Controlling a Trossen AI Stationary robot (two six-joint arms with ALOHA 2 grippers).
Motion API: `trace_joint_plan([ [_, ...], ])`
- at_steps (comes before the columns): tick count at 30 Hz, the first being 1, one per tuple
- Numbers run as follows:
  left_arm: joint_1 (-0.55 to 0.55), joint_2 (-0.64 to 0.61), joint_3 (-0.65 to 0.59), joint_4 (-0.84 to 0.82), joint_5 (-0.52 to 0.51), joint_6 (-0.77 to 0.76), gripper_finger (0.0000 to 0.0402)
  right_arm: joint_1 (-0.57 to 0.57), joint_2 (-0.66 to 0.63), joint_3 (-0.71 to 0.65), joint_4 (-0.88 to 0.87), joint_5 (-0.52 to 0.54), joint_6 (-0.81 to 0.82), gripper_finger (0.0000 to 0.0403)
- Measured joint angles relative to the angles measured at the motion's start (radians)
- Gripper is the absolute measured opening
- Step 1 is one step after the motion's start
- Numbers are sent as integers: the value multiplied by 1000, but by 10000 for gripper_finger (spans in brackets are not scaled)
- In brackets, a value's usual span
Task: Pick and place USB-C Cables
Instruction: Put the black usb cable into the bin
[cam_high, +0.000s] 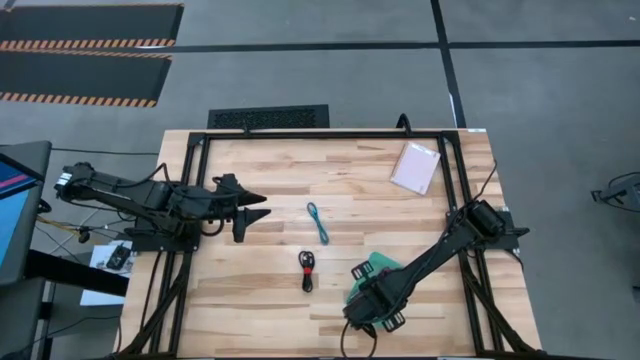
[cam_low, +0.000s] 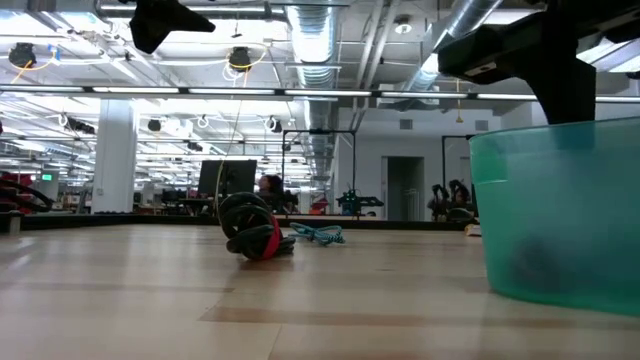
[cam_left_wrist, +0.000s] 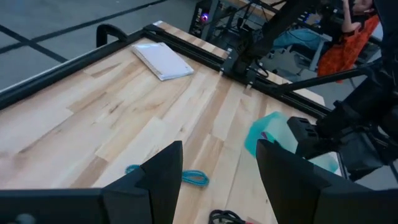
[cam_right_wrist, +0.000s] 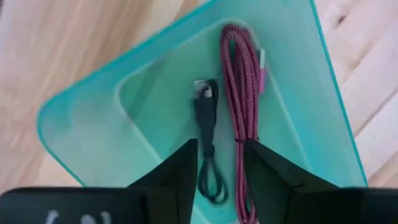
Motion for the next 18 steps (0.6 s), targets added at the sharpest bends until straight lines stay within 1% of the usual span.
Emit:
trace_joint_plan([
  [2, 0, 0, 0, 0, 0, -3, 192, 0, 0, 0, 1, -1, 2, 162],
  [5, 0, 0, 0, 0, 3, -5, 192, -5, -1, 0, -5, -5, 53, 179],
  [11, 0, 6, -5, -20, 23, 4, 192, -28, -27, 0, -2, -101, 146, 207],
  [14, -5, 24, -30, -25, 31, 2, 192, -39, -59, 0, -4, -125, 164, 213],
  [18, -30, 90, -93, 28, 45, -11, 192, -65, -130, 0, -4, -123, 149, 210],
])
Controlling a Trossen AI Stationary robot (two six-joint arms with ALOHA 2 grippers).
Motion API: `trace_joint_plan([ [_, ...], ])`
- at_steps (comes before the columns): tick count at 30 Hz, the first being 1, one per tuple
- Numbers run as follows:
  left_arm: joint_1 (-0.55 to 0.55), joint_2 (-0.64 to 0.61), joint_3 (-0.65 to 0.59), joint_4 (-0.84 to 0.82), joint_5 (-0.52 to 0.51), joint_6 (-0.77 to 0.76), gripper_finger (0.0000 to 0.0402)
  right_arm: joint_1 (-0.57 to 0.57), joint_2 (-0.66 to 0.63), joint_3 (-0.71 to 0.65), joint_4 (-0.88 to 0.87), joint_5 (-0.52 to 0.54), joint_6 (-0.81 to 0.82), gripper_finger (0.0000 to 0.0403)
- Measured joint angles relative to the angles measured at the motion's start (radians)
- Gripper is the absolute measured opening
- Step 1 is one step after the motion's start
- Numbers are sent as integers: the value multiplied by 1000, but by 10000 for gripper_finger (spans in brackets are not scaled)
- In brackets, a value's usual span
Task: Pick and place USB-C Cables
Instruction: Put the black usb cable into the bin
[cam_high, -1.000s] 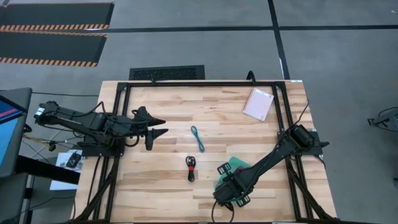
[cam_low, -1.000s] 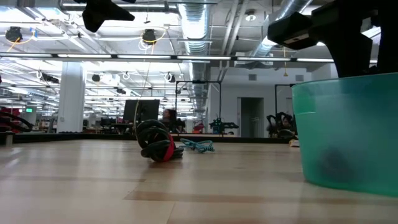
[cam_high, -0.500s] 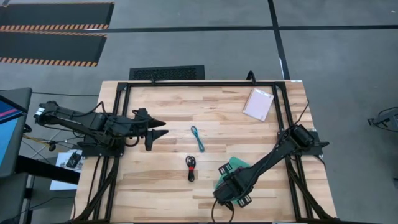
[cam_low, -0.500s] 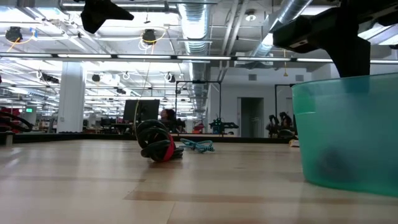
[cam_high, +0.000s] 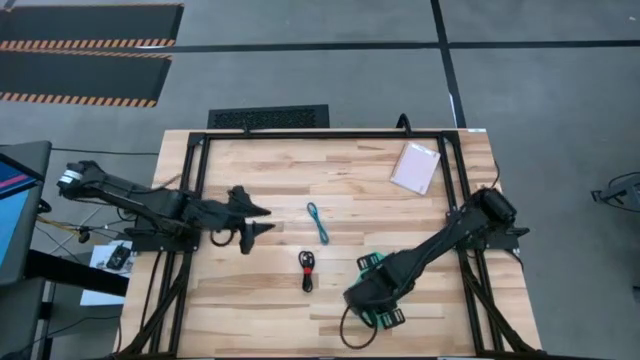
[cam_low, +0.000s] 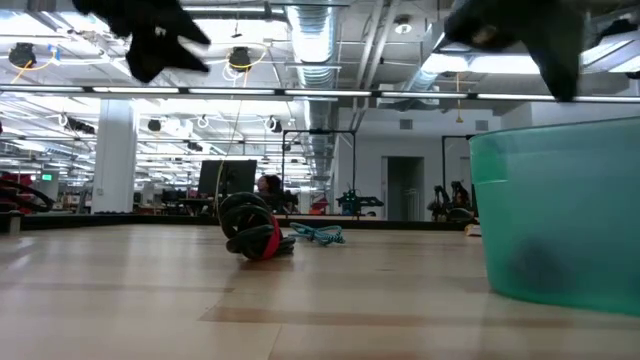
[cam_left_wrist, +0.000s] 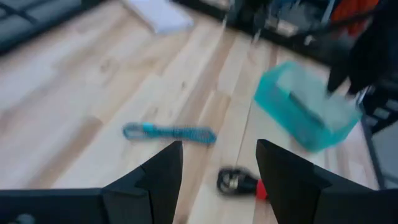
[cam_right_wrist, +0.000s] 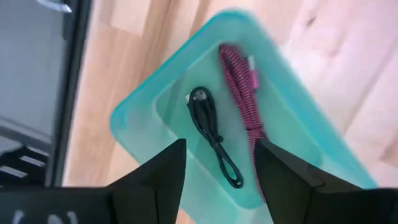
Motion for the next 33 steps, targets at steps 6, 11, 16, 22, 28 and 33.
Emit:
trace_joint_plan([
  [6, -52, 161, -84, 158, -14, -81, 192, -89, -136, 0, 17, 67, 15, 199],
  [11, -114, 343, -109, 324, -55, -110, 192, -172, -232, 0, 77, 133, -39, 196],
  [16, -145, 507, -108, 489, -30, -105, 192, -255, -301, 0, 141, 137, -61, 201],
  [22, -184, 637, -109, 625, 40, 230, 192, -282, -353, 0, 133, 134, -27, 203],
  [28, -187, 738, -82, 740, 51, 672, 192, -251, -351, 1, 104, 133, 84, 200],
  [33, -138, 755, 17, 579, 185, 831, 198, -199, -330, 2, 93, 131, 143, 199],
])
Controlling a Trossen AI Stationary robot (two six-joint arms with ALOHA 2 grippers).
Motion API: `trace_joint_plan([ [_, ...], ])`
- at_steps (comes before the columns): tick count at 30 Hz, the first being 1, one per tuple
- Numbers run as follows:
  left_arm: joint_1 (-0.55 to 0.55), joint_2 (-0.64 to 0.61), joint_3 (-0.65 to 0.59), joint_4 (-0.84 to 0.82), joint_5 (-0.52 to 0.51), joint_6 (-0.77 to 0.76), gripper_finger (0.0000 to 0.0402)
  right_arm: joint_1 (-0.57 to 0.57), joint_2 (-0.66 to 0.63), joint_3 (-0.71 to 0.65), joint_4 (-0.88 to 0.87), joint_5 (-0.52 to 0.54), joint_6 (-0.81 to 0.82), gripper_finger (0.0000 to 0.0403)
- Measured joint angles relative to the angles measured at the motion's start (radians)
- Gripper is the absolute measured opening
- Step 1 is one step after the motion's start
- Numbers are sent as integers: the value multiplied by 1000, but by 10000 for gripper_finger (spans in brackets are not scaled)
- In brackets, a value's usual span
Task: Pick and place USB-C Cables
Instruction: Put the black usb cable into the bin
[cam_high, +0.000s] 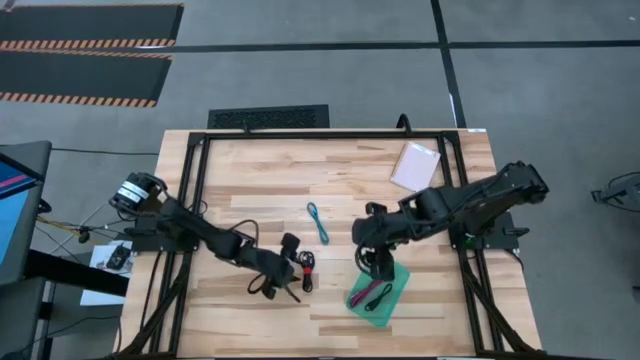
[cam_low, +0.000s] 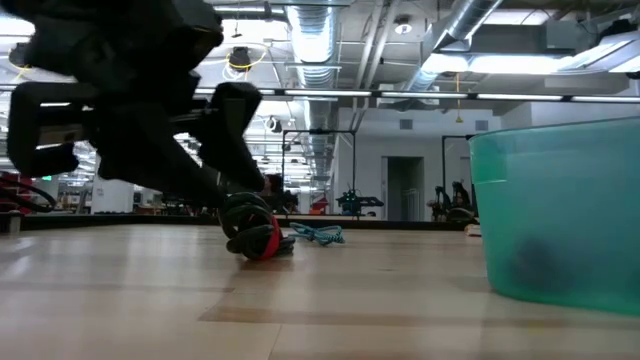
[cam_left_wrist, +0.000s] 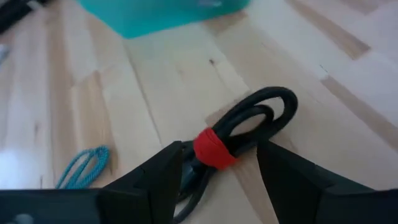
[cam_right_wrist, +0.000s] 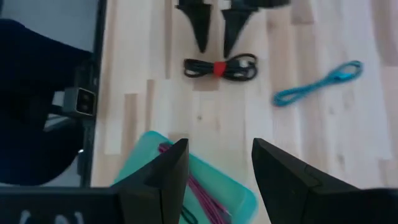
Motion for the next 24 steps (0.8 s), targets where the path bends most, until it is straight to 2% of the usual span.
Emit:
trace_joint_plan([
  [8, 72, 0, 138, -219, 113, 241, 199, 60, 23, -4, -5, 24, 6, 195],
  [15, 147, 0, 178, -335, 325, 256, 199, 89, 22, -2, 16, 53, 22, 194],
  [24, 165, 0, 178, -302, 349, 414, 199, 132, 22, -2, 27, 113, 38, 192],
])
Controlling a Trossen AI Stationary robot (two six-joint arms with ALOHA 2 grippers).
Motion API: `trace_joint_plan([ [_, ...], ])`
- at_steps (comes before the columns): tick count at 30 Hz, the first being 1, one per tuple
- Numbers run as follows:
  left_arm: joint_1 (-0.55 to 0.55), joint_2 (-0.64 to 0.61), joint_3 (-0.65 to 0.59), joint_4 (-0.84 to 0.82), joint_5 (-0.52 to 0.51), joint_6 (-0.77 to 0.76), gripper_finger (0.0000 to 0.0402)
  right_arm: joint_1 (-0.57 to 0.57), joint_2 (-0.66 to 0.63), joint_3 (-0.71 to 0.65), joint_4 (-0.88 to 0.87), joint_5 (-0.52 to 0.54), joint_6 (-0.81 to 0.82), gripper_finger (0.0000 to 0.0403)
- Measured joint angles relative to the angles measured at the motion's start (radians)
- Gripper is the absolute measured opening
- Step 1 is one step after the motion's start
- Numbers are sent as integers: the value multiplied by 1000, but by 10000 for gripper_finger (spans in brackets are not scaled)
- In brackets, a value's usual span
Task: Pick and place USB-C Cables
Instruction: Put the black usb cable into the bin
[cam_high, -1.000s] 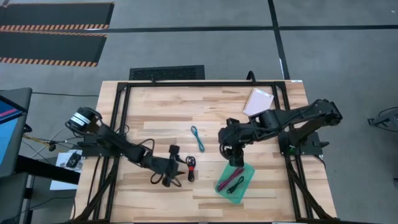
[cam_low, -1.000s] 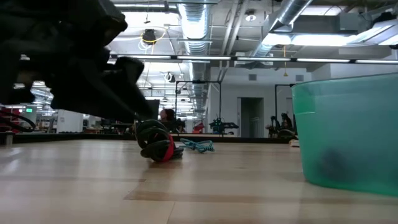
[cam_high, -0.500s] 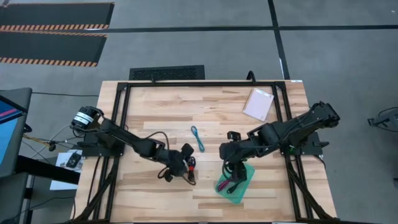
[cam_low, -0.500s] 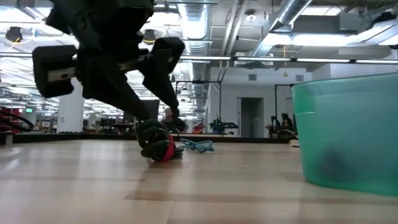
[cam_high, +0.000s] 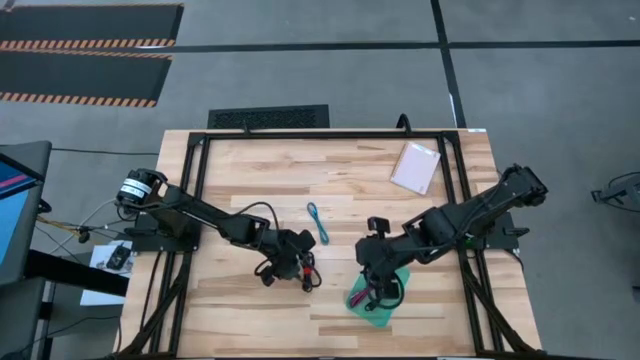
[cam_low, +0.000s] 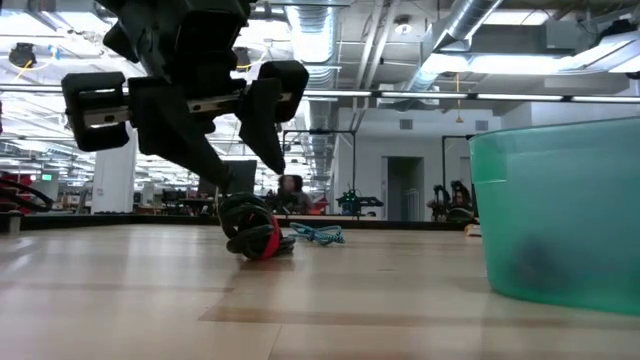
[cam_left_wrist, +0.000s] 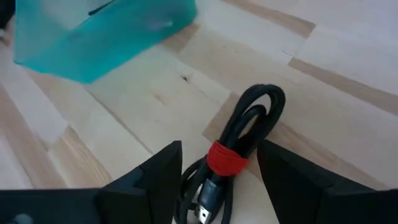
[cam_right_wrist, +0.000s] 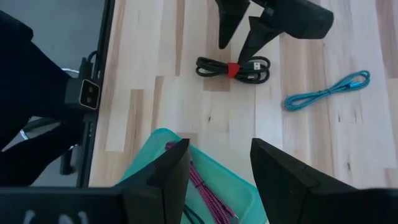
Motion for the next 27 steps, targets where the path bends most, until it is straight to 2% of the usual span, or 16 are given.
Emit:
trace_joint_plan([
  [3, 3, 0, 0, -3, 14, 10, 199, 12, 0, 0, 1, 23, 10, 192],
  [6, 10, 29, 6, 6, 72, -6, 199, 16, 0, 0, 3, 36, 9, 191],
  [14, 11, 163, 104, -20, 23, 16, 199, 9, 0, 0, 19, 44, 10, 191],
  [20, 11, 205, 146, -136, 65, 32, 197, 10, 0, 0, 18, 47, 8, 190],
  [23, 12, 218, 151, -159, 81, 29, 179, 10, 0, 0, 19, 47, -6, 190],
  [27, 15, 219, 150, -180, 86, -2, 118, 10, 0, 0, 19, 47, -17, 189],
])
